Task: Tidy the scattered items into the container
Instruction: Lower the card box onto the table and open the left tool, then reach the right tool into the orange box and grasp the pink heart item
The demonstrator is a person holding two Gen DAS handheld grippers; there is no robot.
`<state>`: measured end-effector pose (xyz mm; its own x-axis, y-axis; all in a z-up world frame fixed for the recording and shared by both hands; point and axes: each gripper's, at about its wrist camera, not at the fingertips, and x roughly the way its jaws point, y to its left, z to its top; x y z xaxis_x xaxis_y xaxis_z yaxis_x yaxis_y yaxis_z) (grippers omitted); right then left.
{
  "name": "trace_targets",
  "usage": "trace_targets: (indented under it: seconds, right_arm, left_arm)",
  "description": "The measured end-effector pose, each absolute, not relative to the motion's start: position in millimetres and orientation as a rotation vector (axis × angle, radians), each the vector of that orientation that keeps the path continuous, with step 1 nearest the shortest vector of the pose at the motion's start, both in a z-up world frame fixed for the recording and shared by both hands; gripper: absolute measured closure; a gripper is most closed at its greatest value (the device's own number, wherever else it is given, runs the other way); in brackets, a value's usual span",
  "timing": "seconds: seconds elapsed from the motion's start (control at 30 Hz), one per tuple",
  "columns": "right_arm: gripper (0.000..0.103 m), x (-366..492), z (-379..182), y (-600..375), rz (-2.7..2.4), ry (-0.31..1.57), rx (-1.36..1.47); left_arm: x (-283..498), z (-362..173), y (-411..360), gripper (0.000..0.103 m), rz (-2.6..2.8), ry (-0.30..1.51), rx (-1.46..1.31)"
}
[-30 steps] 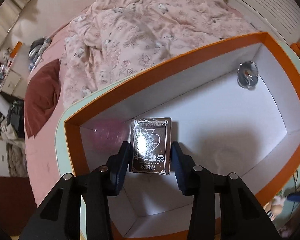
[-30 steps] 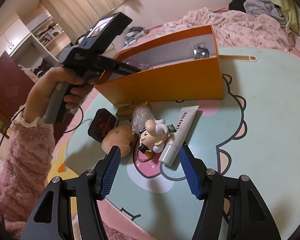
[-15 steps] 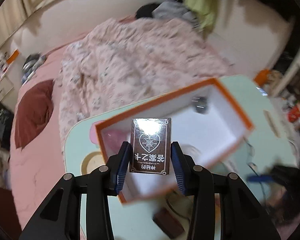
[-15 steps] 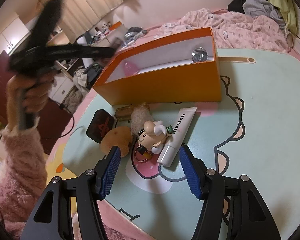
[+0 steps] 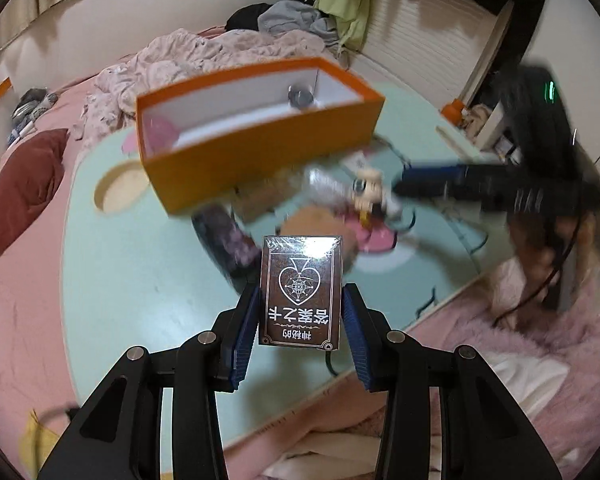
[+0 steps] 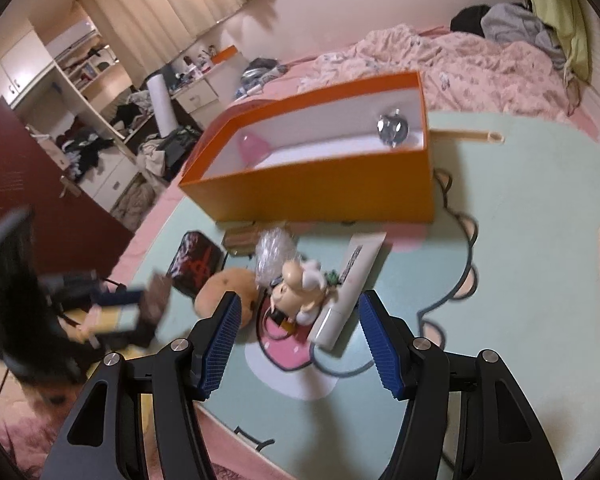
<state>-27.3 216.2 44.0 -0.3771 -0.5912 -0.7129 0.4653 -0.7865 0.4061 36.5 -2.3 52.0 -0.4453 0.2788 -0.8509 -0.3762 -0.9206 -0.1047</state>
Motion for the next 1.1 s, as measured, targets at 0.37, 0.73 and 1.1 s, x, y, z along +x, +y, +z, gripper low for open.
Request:
trace_targets:
  seconds: [0.37,0.73,1.1]
  right_arm:
    - [0.042,-101.8,97.4,130.6,-2.097,-0.081,1.206]
    - [0.056,-210.7,47.0,43.4,-2.035,-0.381,1.617]
    - [0.058,-226.7,17.1,39.1,-2.046,-0.652,1.770]
  left_arm:
    - [38.0,30.3,-8.6,0.059,2.586,0.140,-1.302]
    - [52.4,34.5,-30.9,0.049,2.673,0.038,-1.132]
    - [82.6,44.1,-70.5,0.048,2.665,-0.175,-0.979]
